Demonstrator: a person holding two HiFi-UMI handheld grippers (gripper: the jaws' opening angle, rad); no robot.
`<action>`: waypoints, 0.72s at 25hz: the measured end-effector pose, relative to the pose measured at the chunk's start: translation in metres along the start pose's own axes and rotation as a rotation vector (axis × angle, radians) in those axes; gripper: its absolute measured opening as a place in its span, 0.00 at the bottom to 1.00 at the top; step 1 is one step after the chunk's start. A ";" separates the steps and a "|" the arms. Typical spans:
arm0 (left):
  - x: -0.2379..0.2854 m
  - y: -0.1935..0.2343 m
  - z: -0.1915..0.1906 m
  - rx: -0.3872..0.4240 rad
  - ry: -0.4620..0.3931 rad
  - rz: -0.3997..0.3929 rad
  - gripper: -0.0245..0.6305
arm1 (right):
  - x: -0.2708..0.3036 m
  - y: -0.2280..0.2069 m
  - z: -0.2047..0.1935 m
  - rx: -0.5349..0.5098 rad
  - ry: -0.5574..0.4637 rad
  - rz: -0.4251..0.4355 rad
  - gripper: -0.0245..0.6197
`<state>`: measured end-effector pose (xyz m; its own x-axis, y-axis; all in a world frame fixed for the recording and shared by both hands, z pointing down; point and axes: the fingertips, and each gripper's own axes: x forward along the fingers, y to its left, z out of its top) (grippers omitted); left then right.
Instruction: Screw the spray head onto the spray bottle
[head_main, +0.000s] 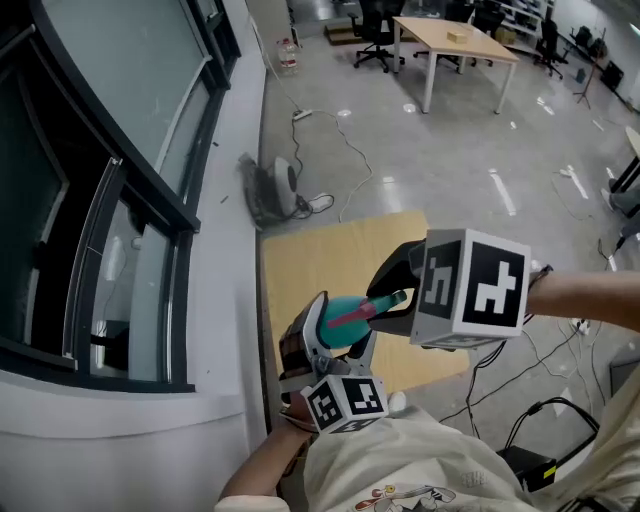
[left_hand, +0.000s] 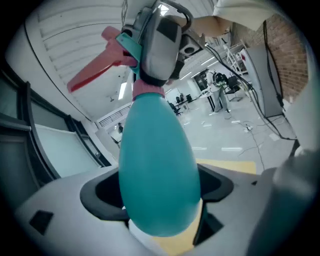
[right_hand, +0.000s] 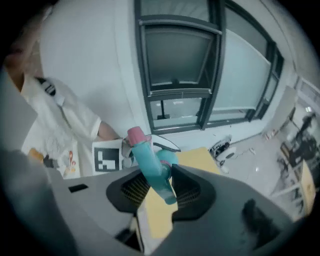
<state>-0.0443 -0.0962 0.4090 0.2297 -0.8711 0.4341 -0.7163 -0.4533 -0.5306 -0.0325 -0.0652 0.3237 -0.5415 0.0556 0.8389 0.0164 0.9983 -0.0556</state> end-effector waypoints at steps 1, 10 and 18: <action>0.001 0.000 -0.003 -0.002 0.005 0.020 0.70 | 0.003 -0.003 -0.001 0.104 -0.015 0.002 0.24; 0.008 -0.002 -0.004 -0.058 -0.012 -0.003 0.70 | 0.003 -0.017 0.004 0.472 -0.108 0.040 0.39; 0.007 -0.003 -0.008 -0.145 -0.051 -0.165 0.70 | -0.029 -0.002 0.008 0.138 -0.110 0.007 0.47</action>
<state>-0.0458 -0.0992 0.4198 0.3819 -0.7975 0.4672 -0.7524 -0.5618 -0.3440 -0.0240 -0.0687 0.2953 -0.6304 0.0533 0.7744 -0.0910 0.9857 -0.1419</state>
